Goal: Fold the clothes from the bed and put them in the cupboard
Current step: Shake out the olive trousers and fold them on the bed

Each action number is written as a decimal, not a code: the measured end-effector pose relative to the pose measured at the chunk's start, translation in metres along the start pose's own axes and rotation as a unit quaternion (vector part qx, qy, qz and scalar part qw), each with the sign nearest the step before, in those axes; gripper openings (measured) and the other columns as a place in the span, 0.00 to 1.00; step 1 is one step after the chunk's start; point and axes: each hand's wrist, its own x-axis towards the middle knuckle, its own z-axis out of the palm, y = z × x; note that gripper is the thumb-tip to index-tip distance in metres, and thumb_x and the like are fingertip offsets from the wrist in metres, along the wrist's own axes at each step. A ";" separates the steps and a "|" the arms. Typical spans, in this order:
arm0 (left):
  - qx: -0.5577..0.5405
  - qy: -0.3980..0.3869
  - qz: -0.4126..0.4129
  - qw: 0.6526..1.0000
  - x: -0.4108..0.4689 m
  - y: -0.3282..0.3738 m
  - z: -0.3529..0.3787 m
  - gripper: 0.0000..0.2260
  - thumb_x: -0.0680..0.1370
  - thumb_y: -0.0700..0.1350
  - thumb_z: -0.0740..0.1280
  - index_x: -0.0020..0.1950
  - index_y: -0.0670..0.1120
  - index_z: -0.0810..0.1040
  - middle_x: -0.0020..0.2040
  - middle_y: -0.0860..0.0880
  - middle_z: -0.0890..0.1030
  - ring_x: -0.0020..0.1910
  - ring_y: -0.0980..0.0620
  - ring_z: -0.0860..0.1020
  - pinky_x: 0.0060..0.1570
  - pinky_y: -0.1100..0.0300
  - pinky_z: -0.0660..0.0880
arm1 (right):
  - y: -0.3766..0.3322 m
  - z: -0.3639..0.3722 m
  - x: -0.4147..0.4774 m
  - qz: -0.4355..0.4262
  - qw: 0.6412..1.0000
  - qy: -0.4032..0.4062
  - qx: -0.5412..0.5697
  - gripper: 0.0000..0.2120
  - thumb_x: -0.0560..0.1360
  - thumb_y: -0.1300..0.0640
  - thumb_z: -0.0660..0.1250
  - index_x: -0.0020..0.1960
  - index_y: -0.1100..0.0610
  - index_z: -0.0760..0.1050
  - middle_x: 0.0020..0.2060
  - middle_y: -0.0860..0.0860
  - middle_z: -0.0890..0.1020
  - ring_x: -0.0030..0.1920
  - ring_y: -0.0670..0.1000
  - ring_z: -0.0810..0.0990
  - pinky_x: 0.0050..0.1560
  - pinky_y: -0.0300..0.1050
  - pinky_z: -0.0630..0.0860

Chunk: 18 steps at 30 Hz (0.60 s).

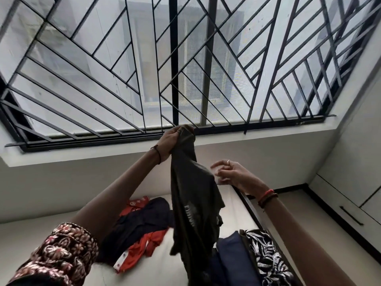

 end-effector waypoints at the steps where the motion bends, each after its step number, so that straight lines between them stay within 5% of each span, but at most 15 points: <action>1: -0.006 -0.013 0.001 1.000 0.001 0.006 0.003 0.12 0.82 0.39 0.54 0.48 0.46 0.77 0.32 0.56 0.82 0.32 0.63 0.79 0.36 0.71 0.75 | -0.006 0.000 0.003 -0.016 0.998 0.029 -0.044 0.15 0.75 0.63 0.68 0.60 0.55 0.74 0.44 0.53 0.78 0.41 0.47 0.78 0.45 0.42 0.77; 3: 0.005 -0.037 0.005 0.999 0.003 0.015 0.006 0.12 0.82 0.38 0.54 0.47 0.46 0.76 0.31 0.57 0.82 0.30 0.64 0.78 0.33 0.72 0.75 | -0.020 0.003 0.009 -0.052 0.992 0.073 -0.086 0.26 0.71 0.57 0.73 0.66 0.51 0.69 0.53 0.55 0.76 0.52 0.50 0.78 0.48 0.42 0.76; 6: 0.028 -0.060 0.012 0.998 0.008 0.024 0.010 0.12 0.82 0.39 0.54 0.48 0.45 0.76 0.31 0.57 0.82 0.31 0.64 0.79 0.33 0.72 0.75 | -0.037 0.010 0.019 -0.073 0.993 0.057 -0.076 0.28 0.70 0.52 0.74 0.67 0.50 0.68 0.58 0.54 0.77 0.58 0.51 0.77 0.53 0.44 0.76; 12: 0.010 0.024 0.056 0.998 0.025 0.034 0.003 0.12 0.82 0.39 0.56 0.48 0.45 0.79 0.34 0.56 0.83 0.34 0.62 0.79 0.38 0.68 0.76 | -0.019 0.038 0.030 0.044 0.982 0.106 -0.150 0.28 0.69 0.45 0.74 0.60 0.55 0.67 0.50 0.52 0.76 0.48 0.50 0.75 0.40 0.43 0.75; 15: -0.017 0.059 0.073 0.995 0.030 0.038 -0.004 0.12 0.81 0.37 0.56 0.47 0.45 0.79 0.33 0.54 0.83 0.33 0.60 0.79 0.36 0.67 0.77 | 0.017 0.048 0.028 0.115 0.978 0.166 -0.056 0.31 0.69 0.38 0.70 0.59 0.60 0.66 0.47 0.54 0.74 0.44 0.50 0.76 0.38 0.45 0.77; 18: -0.032 0.073 0.079 0.994 0.031 0.043 -0.009 0.11 0.81 0.38 0.58 0.49 0.45 0.80 0.34 0.53 0.83 0.33 0.58 0.80 0.36 0.65 0.78 | 0.046 0.057 0.024 0.212 0.964 0.136 0.080 0.36 0.72 0.35 0.65 0.68 0.60 0.64 0.55 0.59 0.74 0.53 0.56 0.76 0.47 0.55 0.78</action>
